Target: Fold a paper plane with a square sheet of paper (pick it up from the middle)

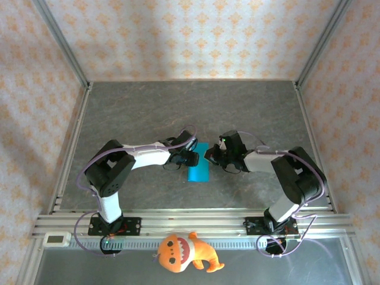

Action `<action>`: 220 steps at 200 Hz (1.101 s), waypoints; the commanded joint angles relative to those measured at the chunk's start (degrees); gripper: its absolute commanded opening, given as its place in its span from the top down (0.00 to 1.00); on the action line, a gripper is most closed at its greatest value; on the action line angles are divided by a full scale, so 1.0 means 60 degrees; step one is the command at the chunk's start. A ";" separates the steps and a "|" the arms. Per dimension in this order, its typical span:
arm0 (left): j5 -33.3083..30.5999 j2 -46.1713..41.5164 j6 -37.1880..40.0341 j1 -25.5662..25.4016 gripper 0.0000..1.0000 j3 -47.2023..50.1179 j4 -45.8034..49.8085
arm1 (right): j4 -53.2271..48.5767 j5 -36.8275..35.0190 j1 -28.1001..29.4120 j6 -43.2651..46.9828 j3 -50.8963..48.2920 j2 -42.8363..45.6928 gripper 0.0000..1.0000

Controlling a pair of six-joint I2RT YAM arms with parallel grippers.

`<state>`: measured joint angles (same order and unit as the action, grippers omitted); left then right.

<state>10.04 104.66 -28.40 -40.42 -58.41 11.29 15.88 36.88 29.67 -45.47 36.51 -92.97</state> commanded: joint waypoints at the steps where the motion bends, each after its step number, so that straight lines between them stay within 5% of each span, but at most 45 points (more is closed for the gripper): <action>1: -0.1352 0.1027 0.0281 0.0279 0.52 0.0478 -0.0005 | -0.0091 -0.0098 0.0122 -0.0083 0.0292 -0.0290 1.00; 75: -0.1350 0.1104 0.0270 0.0285 0.52 0.0433 -0.0020 | -0.0860 -0.0266 0.0203 0.0368 0.0360 -0.0921 1.00; 127: -0.1165 0.0882 0.0098 0.0274 0.51 0.0476 -0.0120 | -0.2443 -0.1564 0.0189 0.1245 0.0416 -0.1058 1.00; 189: -0.0051 -0.1665 -0.1132 0.0292 0.41 0.0759 -0.1268 | -0.2973 -0.0960 -0.0595 0.2595 0.0411 -0.0886 1.00; 220: 0.1146 -0.2142 -0.1933 0.0505 0.57 0.0982 -0.2421 | -0.3155 -0.0760 -0.1178 0.3032 0.0394 -0.1053 1.00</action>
<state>12.05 94.19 -34.74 -38.22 -53.39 4.78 6.44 36.60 25.39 -31.64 40.53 -96.86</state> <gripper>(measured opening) 0.515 0.053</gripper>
